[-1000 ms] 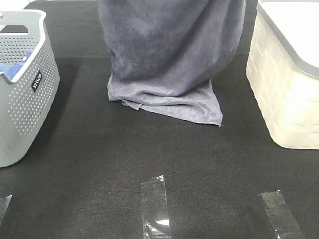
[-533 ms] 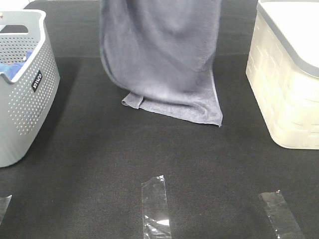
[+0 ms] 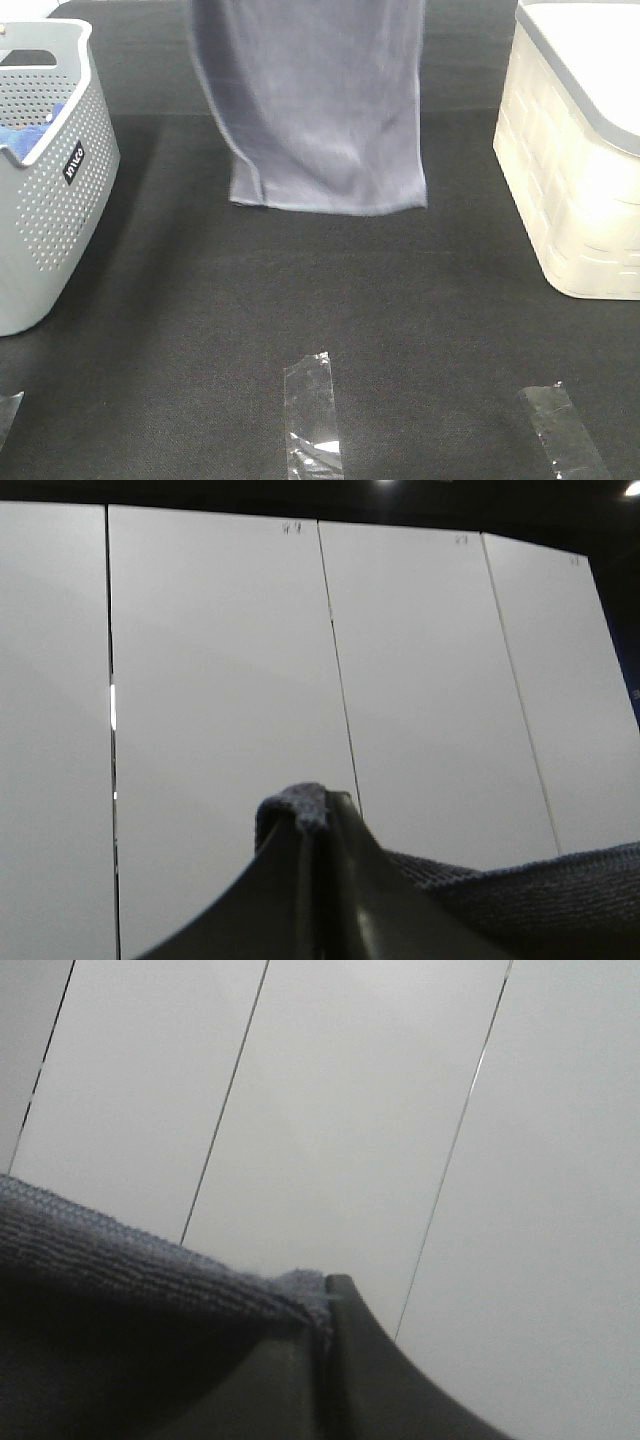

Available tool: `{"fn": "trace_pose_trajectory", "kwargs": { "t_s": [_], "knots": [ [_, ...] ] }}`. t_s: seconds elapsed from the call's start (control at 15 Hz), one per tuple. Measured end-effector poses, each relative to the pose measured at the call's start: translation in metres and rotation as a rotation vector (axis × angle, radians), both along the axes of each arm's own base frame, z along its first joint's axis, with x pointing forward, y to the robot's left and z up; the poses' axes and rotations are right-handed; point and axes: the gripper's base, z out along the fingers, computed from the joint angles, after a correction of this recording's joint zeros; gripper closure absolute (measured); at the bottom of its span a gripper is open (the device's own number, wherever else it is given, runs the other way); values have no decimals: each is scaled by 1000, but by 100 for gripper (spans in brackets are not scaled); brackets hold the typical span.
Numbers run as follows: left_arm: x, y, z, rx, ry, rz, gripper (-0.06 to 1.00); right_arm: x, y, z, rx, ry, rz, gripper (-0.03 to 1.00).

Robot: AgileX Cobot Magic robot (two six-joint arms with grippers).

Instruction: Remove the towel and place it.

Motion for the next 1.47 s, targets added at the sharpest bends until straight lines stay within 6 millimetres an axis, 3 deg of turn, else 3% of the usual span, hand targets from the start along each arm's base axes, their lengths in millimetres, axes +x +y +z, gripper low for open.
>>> {"fn": "trace_pose_trajectory", "kwargs": {
  "t_s": [0.27,0.4,0.53,0.6,0.73,0.87,1.0,1.2,1.47],
  "knots": [
    [-12,0,45,14,-47,-5,94,-11,0,28,55,-43,17,97],
    [-17,-2,57,9,-5,-42,94,-21,-3,42,70,-45,12,97],
    [-11,-5,49,-7,147,-57,94,-21,-6,39,50,66,-35,97],
    [2,-13,17,-29,505,-26,94,-11,-8,6,30,368,-117,97],
    [4,-21,-16,-22,825,12,94,-9,-9,-28,39,669,-164,97],
    [-4,-28,-39,45,1080,21,94,-16,-10,-44,52,864,-181,97],
    [-16,-33,-57,127,1309,-23,94,-28,-13,-47,36,1006,-188,97],
    [-35,-32,-75,216,1582,-50,94,-51,-12,-47,-13,1211,-103,97],
    [-42,-27,-71,217,1641,-59,94,-69,-13,-63,-90,1451,-53,97]
  ]
}}
